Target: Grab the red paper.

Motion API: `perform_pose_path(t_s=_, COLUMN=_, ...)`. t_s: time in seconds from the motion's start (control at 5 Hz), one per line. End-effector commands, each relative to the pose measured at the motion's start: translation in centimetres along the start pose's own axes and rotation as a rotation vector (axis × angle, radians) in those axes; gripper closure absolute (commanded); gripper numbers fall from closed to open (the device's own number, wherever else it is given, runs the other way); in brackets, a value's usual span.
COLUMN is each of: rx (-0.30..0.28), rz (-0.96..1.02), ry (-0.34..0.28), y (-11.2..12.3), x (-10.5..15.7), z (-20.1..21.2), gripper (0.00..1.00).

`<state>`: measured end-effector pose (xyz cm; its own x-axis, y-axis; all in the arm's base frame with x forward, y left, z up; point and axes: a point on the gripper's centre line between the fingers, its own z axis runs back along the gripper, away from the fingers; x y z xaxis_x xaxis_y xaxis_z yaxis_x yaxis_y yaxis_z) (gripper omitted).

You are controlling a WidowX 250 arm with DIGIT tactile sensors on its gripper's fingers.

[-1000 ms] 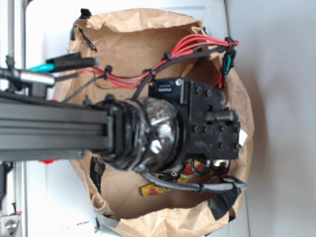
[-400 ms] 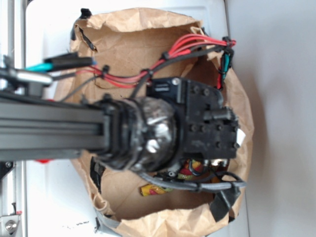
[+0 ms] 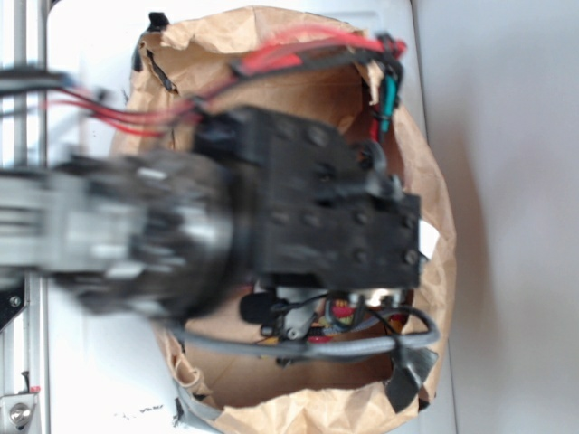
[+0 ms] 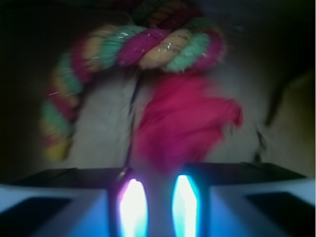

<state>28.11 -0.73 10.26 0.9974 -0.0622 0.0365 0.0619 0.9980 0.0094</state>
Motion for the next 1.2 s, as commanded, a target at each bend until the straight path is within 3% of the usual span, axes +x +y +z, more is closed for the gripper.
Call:
perform_pose_path(t_s=0.0, rx=-0.011, rz=0.115, ry=-0.125, y=0.5, x=-1.8, z=6.9, gripper=1.0)
perform_pose_path(t_s=0.2, rx=0.001, rz=0.191, ry=-0.172, y=2.1, x=-2.6, z=7.3, gripper=1.0)
perform_pose_path(t_s=0.4, rx=0.026, rz=0.193, ry=-0.144, y=2.6, x=-2.1, z=6.4, gripper=1.0)
perform_pose_path(t_s=0.6, rx=0.057, rz=0.163, ry=-0.128, y=2.6, x=-1.3, z=5.0, gripper=0.0)
perform_pose_path(t_s=1.0, rx=0.068, rz=0.069, ry=-0.148, y=1.1, x=0.8, z=2.5, gripper=0.0)
